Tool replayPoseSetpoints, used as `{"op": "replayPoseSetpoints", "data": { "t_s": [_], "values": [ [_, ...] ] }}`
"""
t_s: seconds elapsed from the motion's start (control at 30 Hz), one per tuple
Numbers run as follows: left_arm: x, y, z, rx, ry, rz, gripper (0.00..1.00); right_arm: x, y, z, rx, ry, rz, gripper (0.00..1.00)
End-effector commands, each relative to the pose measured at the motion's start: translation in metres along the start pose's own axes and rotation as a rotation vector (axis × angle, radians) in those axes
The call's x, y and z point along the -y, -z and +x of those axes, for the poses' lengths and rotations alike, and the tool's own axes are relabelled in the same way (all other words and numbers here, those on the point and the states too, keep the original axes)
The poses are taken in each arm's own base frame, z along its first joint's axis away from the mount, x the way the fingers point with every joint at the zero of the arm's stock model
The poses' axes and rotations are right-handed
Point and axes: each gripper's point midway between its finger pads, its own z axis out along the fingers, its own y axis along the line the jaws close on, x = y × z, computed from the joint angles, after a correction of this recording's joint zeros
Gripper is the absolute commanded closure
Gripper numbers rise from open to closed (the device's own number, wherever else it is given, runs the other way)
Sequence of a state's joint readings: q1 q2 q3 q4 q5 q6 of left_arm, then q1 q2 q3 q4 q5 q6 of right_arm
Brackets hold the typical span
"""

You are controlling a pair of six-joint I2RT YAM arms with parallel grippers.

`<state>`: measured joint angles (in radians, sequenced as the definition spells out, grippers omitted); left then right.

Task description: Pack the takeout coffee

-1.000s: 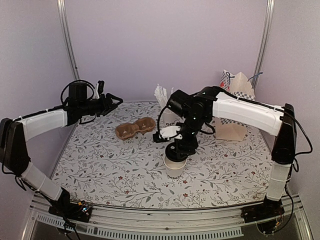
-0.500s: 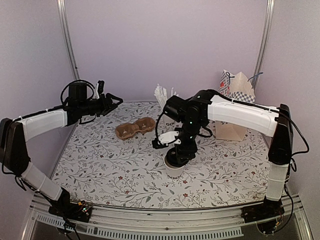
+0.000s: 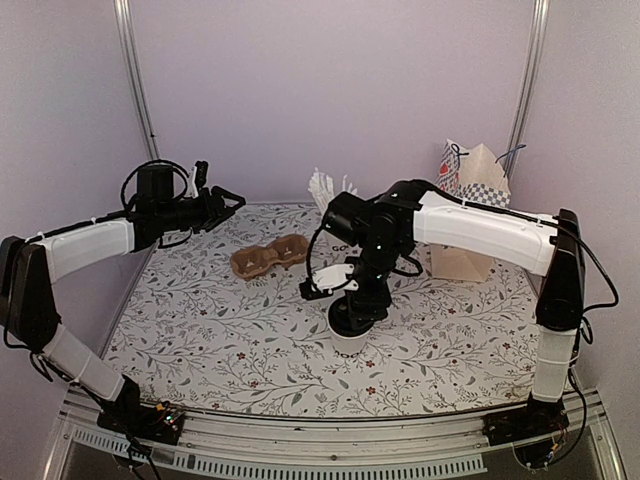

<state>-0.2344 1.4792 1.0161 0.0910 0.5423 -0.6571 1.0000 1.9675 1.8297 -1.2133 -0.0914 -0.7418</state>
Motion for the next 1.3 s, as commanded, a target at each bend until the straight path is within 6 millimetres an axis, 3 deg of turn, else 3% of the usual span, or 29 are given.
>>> {"op": "replayPoseSetpoints", "data": {
  "t_s": [0.0,0.6,0.93,1.27],
  "values": [
    [0.005,0.007,-0.01,0.028,-0.023,0.009,0.44,-0.002,-0.004,-0.006,0.004,-0.005,-0.019,0.33],
    [0.004,0.007,-0.01,0.027,-0.022,0.008,0.44,-0.007,-0.011,-0.004,-0.014,-0.006,-0.045,0.33],
    [0.002,0.007,-0.009,0.024,-0.017,0.005,0.44,-0.006,0.005,-0.007,-0.018,0.01,0.006,0.32],
    [0.001,0.006,-0.009,0.022,-0.014,0.003,0.44,-0.008,-0.003,-0.006,-0.034,0.01,-0.003,0.32]
  ]
}}
